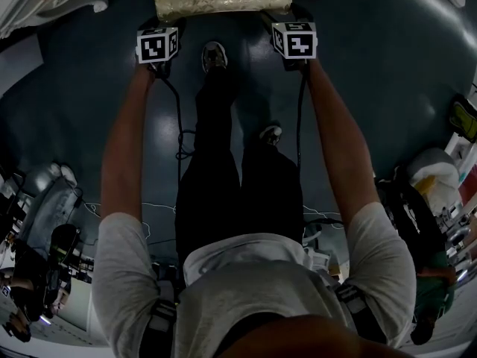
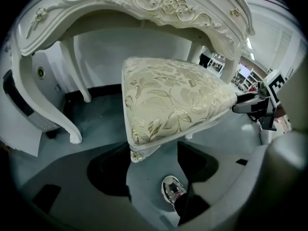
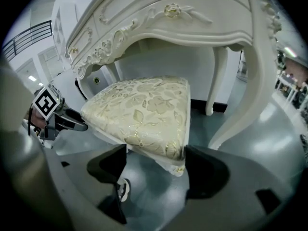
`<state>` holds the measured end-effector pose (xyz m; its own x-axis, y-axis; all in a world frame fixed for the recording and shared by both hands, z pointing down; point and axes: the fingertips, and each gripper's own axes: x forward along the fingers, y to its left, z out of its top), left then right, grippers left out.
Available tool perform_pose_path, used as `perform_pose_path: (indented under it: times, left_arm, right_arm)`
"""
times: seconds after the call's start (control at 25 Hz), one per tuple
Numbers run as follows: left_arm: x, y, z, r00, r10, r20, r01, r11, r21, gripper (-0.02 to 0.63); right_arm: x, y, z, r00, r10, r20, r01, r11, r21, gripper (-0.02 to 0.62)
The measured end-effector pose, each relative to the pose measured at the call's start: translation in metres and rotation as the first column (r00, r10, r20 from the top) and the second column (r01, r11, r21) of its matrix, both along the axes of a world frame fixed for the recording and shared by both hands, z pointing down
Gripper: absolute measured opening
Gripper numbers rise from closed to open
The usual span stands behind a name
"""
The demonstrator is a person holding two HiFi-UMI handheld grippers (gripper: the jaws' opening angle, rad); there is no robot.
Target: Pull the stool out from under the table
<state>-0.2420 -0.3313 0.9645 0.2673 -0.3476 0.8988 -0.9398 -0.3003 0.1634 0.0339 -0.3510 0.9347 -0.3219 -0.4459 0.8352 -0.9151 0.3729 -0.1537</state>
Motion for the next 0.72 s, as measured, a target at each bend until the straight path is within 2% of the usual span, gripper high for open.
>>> perform_pose_path:
  times: [0.72]
  left_arm:
    - [-0.006,0.062,-0.006,1.000,-0.029,0.001,0.029,1.000,-0.012,0.293]
  right_arm:
    - [-0.006,0.069,-0.007,1.000,-0.016,0.002,0.016,1.000,0.006,0.368]
